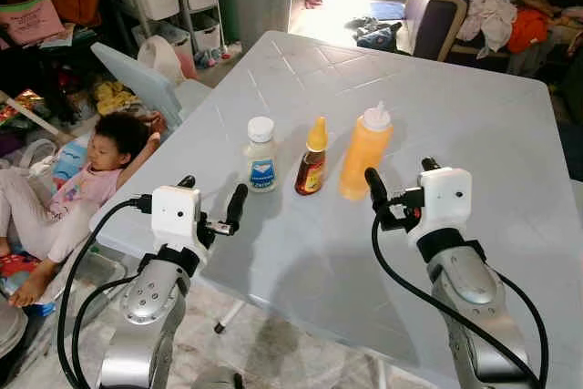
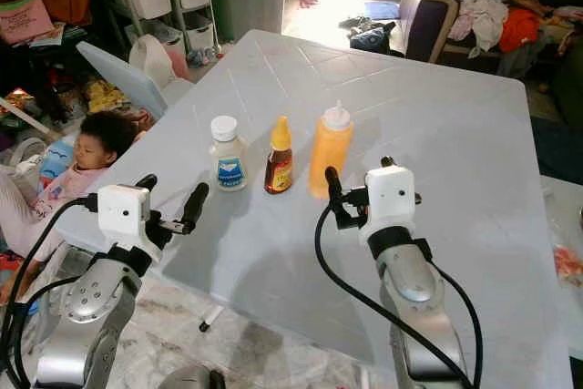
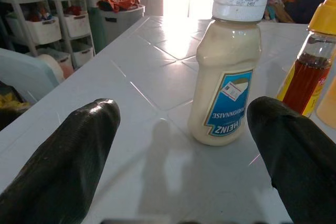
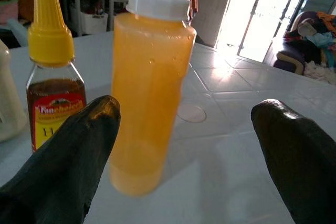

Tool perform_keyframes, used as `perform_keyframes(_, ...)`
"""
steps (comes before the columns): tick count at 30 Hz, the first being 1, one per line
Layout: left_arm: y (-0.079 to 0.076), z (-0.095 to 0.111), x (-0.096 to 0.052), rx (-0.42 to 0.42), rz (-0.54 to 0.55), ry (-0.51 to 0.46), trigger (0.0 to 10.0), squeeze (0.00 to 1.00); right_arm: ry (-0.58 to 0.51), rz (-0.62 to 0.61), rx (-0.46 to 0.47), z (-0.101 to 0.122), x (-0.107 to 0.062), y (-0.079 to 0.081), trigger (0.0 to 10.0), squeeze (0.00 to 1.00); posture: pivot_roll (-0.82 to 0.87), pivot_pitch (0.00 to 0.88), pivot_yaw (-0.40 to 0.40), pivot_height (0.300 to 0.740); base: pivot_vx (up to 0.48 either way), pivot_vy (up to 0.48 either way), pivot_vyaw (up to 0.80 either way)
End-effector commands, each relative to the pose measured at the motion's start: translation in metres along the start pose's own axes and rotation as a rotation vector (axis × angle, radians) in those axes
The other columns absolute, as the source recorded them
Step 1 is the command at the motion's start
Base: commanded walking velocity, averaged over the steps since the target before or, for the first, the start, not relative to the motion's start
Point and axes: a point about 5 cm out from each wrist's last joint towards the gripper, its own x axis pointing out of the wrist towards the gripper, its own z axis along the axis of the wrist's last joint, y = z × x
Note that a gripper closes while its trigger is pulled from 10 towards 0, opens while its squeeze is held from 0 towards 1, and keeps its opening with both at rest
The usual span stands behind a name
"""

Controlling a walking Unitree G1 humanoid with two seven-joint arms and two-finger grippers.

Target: Restocking fridge

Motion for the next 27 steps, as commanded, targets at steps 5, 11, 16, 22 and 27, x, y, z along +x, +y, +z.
perform_keyframes(5,0.0,0.001,0.001,0.011,-0.018,0.005,10.0,0.0,-0.021,-0.028,-0.021,0.003,0.004,-0.002,10.0,1.0,-0.06,0.0,-0.001,0.74,0.0,0.0,0.0)
perform_keyframes(11,-0.002,0.002,0.002,0.011,-0.028,0.008,10.0,0.0,-0.02,-0.018,-0.018,0.002,0.007,-0.002,10.0,0.0,-0.06,0.0,0.006,0.74,0.0,0.0,0.0)
perform_keyframes(16,-0.002,0.003,0.002,0.012,-0.034,0.009,10.0,0.0,-0.035,-0.008,-0.014,0.005,0.017,-0.003,10.0,0.0,-0.06,0.0,0.011,0.74,0.0,0.0,0.0)
perform_keyframes(22,-0.002,0.004,0.0,0.018,-0.037,0.01,10.0,0.0,-0.046,0.017,-0.014,0.005,0.026,0.003,10.0,0.0,-0.04,0.0,0.008,0.74,0.0,0.0,0.0)
perform_keyframes(27,-0.001,0.004,-0.001,0.024,-0.038,0.013,10.0,0.0,-0.051,0.019,-0.019,0.005,0.032,0.003,10.0,0.0,-0.03,0.0,0.011,0.74,0.0,0.0,0.0)
